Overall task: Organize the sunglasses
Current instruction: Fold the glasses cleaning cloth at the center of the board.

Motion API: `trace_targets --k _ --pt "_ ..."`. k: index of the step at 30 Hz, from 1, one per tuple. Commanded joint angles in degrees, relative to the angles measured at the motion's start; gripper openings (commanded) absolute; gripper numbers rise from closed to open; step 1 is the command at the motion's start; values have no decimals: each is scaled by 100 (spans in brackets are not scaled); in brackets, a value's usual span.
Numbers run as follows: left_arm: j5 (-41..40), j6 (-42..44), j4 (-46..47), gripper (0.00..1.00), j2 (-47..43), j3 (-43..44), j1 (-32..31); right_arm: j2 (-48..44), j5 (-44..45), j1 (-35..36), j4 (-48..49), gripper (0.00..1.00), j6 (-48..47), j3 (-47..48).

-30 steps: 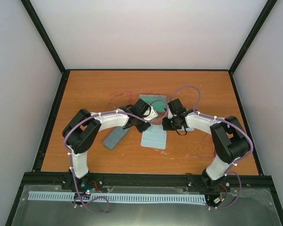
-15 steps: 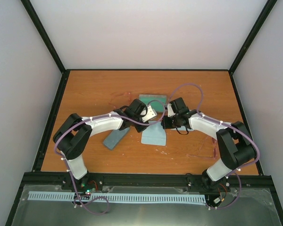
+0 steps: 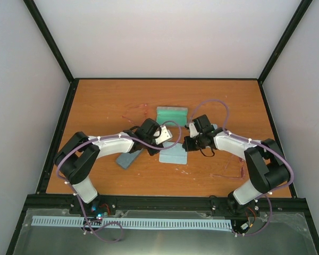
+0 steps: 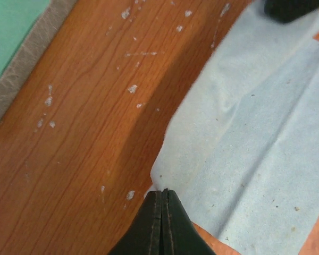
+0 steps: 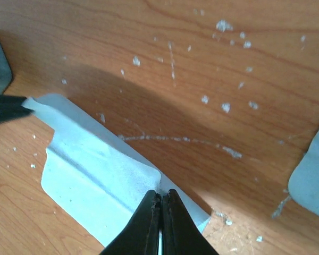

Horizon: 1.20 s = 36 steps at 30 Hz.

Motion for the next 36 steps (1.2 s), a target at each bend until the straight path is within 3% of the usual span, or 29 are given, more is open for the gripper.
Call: trace_targets --k 1,19,27,36 --pt "49 131 389 0 -327 -181 10 -190 -182 3 15 3 -81 -233" --pt "205 82 757 0 -405 -798 -526 -251 -548 130 68 3 -29 -692" --pt "171 126 890 0 -489 -1043 -641 -350 -681 167 77 15 102 -886" --pt "69 253 1081 1 -528 -1292 -663 -835 -452 167 -21 35 362 -1080"
